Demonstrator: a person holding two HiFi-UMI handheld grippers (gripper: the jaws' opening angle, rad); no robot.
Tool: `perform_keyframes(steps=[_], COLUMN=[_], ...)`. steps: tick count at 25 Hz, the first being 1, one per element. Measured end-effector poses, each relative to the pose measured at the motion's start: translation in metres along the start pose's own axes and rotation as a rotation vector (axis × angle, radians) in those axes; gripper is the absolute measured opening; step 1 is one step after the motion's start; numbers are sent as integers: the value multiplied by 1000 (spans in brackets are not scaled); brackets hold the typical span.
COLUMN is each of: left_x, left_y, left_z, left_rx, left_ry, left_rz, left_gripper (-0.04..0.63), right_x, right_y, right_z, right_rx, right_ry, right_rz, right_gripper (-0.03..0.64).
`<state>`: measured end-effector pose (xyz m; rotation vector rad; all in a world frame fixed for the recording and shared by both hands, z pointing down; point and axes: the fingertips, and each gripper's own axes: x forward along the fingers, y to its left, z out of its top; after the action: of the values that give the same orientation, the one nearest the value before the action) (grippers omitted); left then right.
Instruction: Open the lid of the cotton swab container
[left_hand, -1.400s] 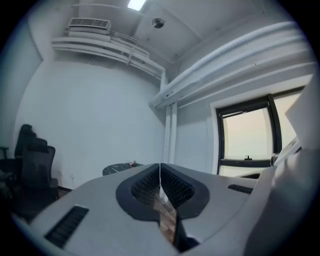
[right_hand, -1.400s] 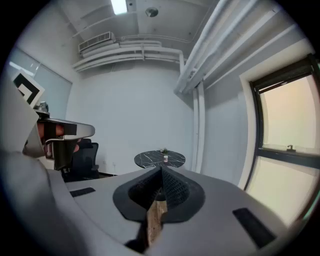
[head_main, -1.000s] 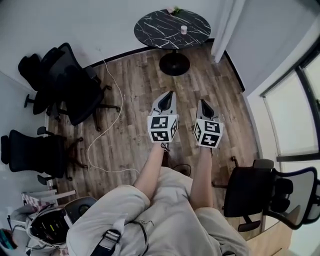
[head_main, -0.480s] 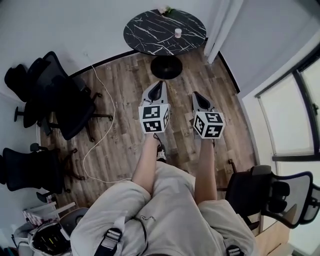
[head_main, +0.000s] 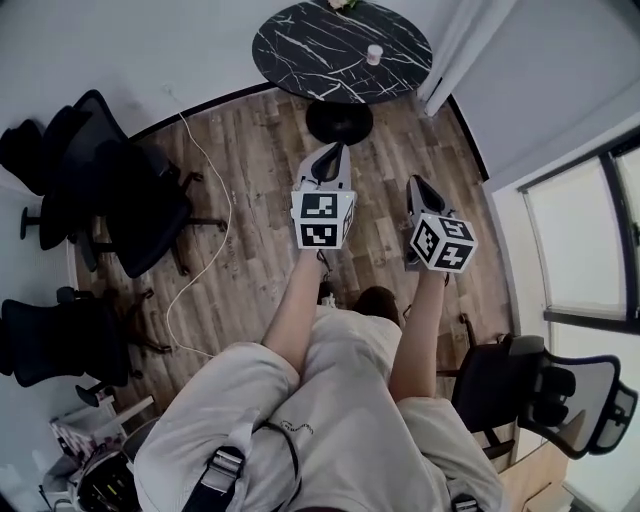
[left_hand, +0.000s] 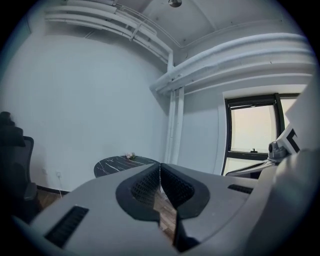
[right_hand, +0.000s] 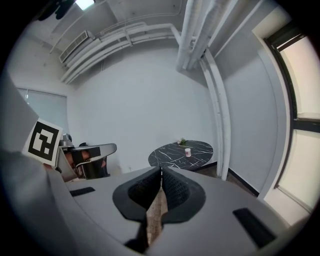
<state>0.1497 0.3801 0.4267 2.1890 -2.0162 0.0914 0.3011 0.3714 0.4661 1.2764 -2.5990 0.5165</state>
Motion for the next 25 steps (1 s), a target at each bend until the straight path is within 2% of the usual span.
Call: perform_keyframes(steps=[6, 14, 20, 25], left_x=[20, 56, 100, 140], left_y=[36, 70, 92, 89], left_z=[0, 4, 10, 24], left_rx=[1, 11, 37, 89], left_ry=[13, 21, 51, 55], left_rz=[-5, 22, 36, -2], left_gripper=[25, 25, 25, 25], right_x=[44, 101, 153, 188], right_y=[16, 13, 3, -6], right_z=[8, 14, 33, 56], right_rx=[-22, -29, -14, -25], right_ry=[27, 62, 76, 75], right_rz=[24, 65, 90, 147], right_gripper=[35, 35, 35, 35])
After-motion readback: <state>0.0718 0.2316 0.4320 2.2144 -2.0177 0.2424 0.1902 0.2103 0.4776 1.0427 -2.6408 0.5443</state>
